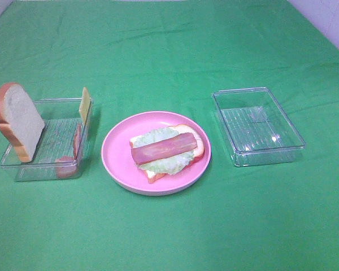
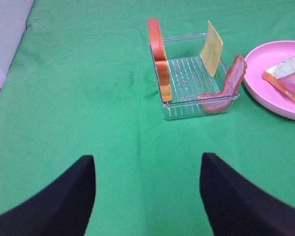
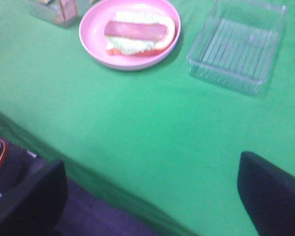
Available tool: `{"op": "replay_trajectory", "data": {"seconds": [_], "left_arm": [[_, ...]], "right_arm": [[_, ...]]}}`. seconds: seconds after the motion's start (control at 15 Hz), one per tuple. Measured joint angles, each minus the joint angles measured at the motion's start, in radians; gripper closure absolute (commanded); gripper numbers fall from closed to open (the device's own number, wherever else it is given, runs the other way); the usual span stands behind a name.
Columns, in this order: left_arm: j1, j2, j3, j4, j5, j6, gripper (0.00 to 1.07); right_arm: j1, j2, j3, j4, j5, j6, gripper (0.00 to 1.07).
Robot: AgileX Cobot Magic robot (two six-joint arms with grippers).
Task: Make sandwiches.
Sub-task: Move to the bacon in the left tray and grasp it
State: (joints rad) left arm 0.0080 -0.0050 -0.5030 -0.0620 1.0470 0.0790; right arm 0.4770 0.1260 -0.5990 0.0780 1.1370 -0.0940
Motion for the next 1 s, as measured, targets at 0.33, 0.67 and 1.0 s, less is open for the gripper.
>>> {"op": "replay_trajectory", "data": {"seconds": [0.33,0.67,1.0], "left_arm": [[0.0,0.0,0.0,0.0,0.0,0.0,0.46],[0.0,0.0,0.0,0.0,0.0,0.0,0.46],[0.0,0.0,0.0,0.0,0.0,0.0,0.46]], "right_arm": [[0.0,-0.109,0.091,0.015,-0.074,-0.103,0.19],[0.0,-0.109,0.092,0.015,-0.073,-0.103,0.19],[-0.008,-0.109,0.092,0.015,-0.073,-0.103,0.19]]}}
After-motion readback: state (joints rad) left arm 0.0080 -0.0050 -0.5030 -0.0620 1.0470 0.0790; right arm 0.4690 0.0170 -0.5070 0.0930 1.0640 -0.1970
